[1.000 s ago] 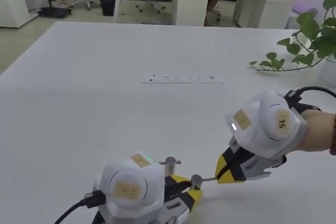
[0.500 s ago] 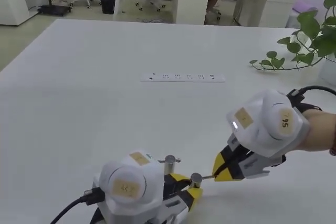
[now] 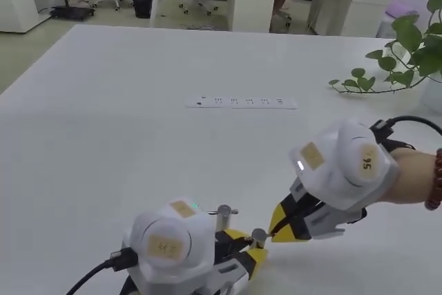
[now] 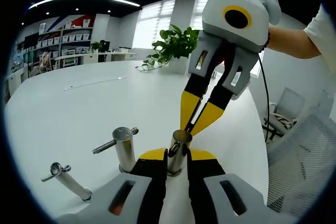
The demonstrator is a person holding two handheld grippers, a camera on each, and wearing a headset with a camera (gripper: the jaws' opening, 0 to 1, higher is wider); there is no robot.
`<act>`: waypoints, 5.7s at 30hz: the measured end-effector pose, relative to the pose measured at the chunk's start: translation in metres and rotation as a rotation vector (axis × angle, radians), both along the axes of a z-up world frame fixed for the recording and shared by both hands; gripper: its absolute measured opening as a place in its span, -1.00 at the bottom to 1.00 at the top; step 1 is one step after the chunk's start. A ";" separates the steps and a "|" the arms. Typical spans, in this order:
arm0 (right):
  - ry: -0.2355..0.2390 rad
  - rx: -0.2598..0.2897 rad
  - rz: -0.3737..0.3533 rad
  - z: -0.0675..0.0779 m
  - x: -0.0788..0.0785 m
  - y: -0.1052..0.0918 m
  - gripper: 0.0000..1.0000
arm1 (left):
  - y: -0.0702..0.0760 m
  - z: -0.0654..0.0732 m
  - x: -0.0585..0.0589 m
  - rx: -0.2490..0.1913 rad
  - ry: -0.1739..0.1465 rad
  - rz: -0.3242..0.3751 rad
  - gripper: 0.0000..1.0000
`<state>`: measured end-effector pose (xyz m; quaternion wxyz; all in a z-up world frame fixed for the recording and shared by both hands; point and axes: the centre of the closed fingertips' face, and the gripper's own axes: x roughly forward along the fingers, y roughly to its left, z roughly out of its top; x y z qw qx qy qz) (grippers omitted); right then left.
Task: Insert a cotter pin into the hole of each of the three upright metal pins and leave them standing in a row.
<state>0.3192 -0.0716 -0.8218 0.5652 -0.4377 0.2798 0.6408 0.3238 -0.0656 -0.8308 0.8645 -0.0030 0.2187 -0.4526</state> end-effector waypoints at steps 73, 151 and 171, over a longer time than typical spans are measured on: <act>0.099 0.154 -0.247 0.001 -0.002 0.023 -0.69 | 0.016 -0.002 -0.006 0.021 0.044 0.005 -0.61; 0.152 0.174 -0.326 0.002 0.042 0.000 -0.57 | 0.121 0.056 -0.033 0.022 -0.036 0.210 0.22; 0.161 0.390 -0.646 0.040 0.017 -0.010 0.14 | 0.139 0.065 -0.033 0.045 -0.038 0.232 0.46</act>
